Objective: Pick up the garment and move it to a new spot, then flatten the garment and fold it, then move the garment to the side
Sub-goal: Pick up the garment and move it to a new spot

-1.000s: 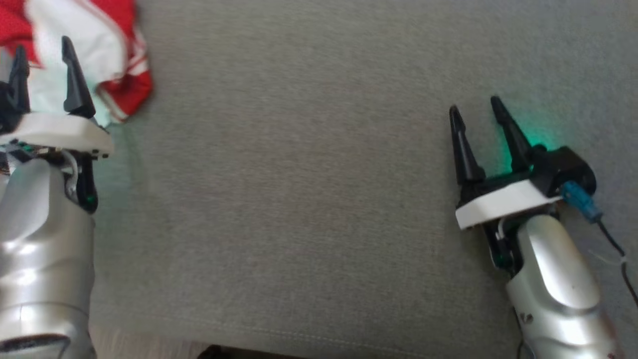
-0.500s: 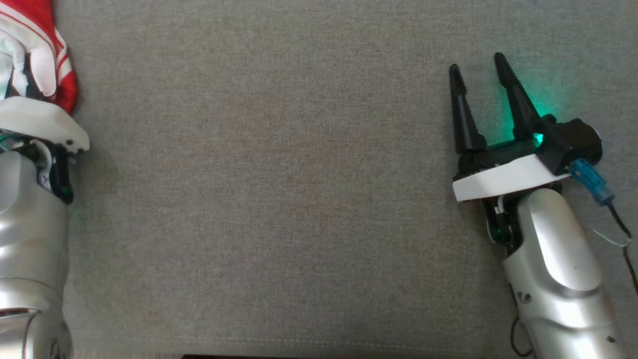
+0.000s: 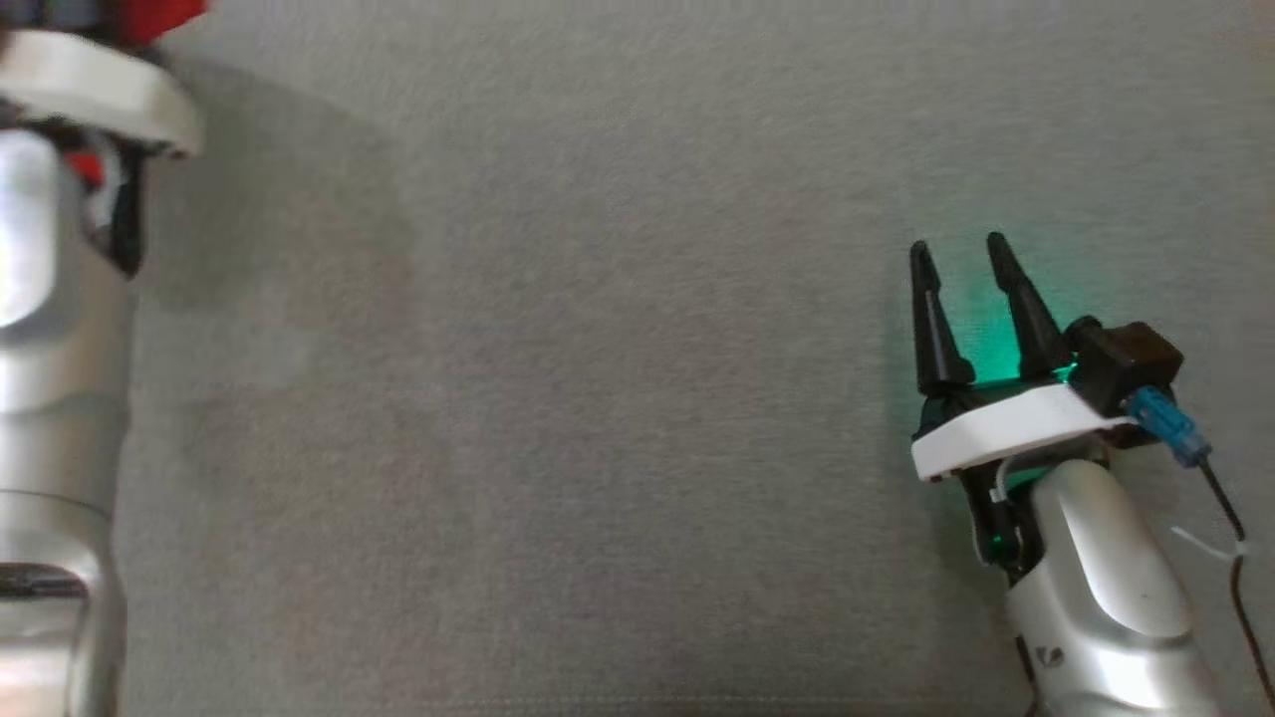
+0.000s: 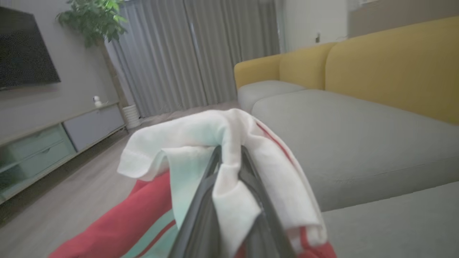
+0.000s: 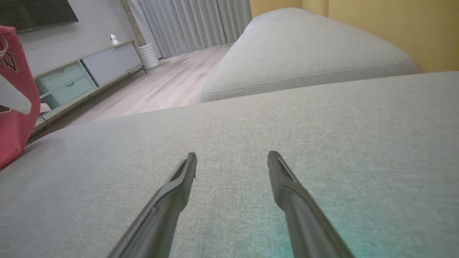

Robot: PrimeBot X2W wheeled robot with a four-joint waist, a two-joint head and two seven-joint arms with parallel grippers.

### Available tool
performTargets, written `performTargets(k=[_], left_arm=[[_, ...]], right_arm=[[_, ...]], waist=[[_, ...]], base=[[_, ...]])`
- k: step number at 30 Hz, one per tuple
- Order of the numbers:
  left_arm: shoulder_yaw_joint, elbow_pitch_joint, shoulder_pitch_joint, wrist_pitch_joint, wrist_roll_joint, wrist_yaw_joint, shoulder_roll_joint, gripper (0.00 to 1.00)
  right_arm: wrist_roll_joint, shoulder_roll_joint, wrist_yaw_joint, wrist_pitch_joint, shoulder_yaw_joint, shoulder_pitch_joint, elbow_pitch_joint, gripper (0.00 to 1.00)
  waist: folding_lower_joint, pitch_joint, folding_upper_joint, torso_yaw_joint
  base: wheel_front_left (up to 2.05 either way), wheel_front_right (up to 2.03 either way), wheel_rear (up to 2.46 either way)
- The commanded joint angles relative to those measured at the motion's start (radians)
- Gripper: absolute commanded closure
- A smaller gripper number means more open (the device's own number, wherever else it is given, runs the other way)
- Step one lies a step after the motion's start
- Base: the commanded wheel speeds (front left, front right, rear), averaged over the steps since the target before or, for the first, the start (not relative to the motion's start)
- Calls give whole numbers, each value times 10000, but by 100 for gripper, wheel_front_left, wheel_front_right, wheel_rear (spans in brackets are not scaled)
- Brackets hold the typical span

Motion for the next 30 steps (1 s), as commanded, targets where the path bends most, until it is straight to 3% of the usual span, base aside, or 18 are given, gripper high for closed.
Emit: performTargets(k=[1, 7, 12, 20, 21, 22, 23, 27, 30], left_arm=[[-433, -872, -282, -82, -239, 15, 226, 100], [-2291, -2622, -59, 26, -1174, 13, -544, 100], [-3251, -3458, 358, 263, -2114, 13, -1213, 100], [-3982, -3323, 1414, 222, -2696, 12, -1620, 100], [-4045, -3229, 1639, 176, -2695, 18, -1658, 87], [-4100, -3128, 1890, 117, -2663, 51, -1682, 50], [-4162, -3004, 2178, 65, -2620, 89, -1698, 0], [-4044, -2581, 3534, -75, -2459, 545, -1652, 0], [-3295, -3016, 4779, -87, -2330, 1126, -1570, 0]], right_arm=[[252, 45, -9, -22, 321, 63, -250, 0], [765, 47, -9, -22, 567, 328, -189, 0], [1023, 48, -9, -22, 833, 407, -156, 0], [1083, 48, -9, -22, 798, 529, -192, 0], [1069, 48, -9, -22, 769, 565, -184, 0], [1054, 48, -9, -22, 750, 598, -173, 0], [1036, 48, -9, -22, 732, 629, -161, 0], [851, 48, -9, -22, 698, 682, -132, 0], [804, 48, -9, -22, 636, 732, -90, 0]], waist=[[1, -747, 0, -801], [1, -1402, 0, -2044], [1, -1569, 0, -2917], [1, -1535, 0, -3203], [1, -1538, 0, -3154], [1, -1563, 0, -3096], [1, -1597, 0, -3027], [1, -1790, 0, -2705], [1, -2008, 0, -2427]], base=[[0, 0, 0], [0, 0, 0], [0, 0, 0], [0, 0, 0], [0, 0, 0], [0, 0, 0], [0, 0, 0], [0, 0, 0], [0, 0, 0]])
